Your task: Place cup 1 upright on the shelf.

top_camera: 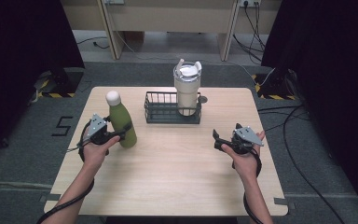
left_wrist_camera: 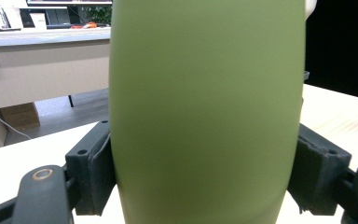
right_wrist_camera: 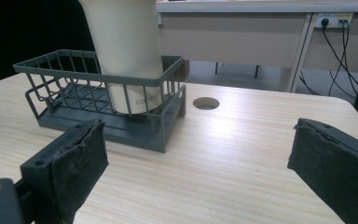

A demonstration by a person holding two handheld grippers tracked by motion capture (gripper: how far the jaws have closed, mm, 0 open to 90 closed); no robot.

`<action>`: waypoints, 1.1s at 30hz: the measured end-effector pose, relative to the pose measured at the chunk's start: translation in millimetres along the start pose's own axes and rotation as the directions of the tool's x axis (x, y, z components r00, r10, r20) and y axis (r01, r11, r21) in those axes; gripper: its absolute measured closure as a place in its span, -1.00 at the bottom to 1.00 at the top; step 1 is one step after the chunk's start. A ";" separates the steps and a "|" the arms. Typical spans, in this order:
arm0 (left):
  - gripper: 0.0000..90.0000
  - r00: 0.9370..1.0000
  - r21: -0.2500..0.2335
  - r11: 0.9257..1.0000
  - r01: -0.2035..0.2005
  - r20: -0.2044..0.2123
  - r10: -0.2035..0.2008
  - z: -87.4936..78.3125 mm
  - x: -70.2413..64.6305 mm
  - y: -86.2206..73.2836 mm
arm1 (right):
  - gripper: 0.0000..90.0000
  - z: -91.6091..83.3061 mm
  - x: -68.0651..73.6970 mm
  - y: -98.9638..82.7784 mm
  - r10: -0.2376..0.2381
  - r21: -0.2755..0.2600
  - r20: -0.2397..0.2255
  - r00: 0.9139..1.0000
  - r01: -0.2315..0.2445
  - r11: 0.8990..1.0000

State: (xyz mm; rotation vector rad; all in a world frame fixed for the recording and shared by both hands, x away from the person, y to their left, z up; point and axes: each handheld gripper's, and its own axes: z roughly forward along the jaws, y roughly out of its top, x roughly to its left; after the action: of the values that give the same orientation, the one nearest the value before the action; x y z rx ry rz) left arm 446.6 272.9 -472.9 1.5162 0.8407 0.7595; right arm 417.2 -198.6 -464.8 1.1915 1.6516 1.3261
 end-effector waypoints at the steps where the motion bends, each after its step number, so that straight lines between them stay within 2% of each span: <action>1: -0.54 1.000 -0.001 1.000 -0.002 -0.003 0.002 0.2 -0.2 0.1 | -0.91 -0.1 -0.4 -0.2 -0.001 0.000 0.000 1.000 0.001 1.000; 9: -0.54 1.000 -0.028 1.000 0.004 -0.006 -0.004 0.4 0.7 7.6 | -0.90 -1.7 -3.4 -2.1 0.009 0.006 0.011 1.000 -0.009 1.000; 22: -0.54 1.000 -0.071 0.998 0.003 0.006 -0.002 4.7 -3.2 29.2 | -0.89 -3.6 -4.0 -3.0 0.013 0.005 0.016 1.000 -0.014 1.000; 33: -0.54 1.000 -0.085 0.996 0.000 0.014 0.002 11.3 -6.4 41.0 | -0.88 -4.7 -5.7 -5.2 0.018 0.010 0.022 1.000 -0.019 1.000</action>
State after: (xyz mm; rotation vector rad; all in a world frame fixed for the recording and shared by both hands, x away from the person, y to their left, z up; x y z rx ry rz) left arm 456.4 259.2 -433.3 1.4452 0.7879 0.7751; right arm 413.6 -205.8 -468.9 1.2258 1.6377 1.3130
